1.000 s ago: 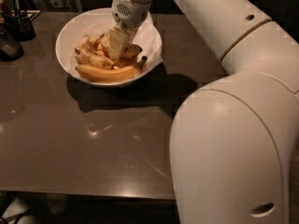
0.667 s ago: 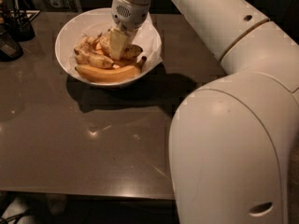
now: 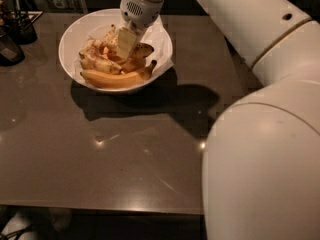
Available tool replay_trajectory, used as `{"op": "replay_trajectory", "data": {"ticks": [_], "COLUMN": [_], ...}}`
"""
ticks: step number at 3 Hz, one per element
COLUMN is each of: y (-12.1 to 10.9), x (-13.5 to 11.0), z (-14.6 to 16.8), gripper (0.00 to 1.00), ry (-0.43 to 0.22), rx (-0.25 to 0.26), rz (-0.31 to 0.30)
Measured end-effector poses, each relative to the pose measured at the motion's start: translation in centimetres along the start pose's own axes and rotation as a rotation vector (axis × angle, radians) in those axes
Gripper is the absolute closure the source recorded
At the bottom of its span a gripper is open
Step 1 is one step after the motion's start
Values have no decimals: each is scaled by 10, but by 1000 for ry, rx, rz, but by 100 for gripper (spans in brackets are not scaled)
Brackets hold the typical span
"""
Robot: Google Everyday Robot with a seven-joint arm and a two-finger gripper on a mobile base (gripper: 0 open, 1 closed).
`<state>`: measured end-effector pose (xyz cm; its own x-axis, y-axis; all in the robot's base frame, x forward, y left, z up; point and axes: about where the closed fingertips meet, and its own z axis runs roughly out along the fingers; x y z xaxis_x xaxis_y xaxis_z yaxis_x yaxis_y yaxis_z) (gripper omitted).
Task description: Pick banana from white bowl
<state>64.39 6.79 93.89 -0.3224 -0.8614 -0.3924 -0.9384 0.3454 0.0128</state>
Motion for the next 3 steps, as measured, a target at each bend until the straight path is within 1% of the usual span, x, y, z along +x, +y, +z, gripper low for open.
{"op": "replay_trajectory", "data": {"ticks": [1, 2, 3], "y": [15, 38, 35], "x": [3, 6, 4], "z": [-32, -56, -56], "gripper": [100, 100, 100], "ry": [-57, -92, -90], "rx": [71, 110, 115], "rz": [-68, -173, -178]}}
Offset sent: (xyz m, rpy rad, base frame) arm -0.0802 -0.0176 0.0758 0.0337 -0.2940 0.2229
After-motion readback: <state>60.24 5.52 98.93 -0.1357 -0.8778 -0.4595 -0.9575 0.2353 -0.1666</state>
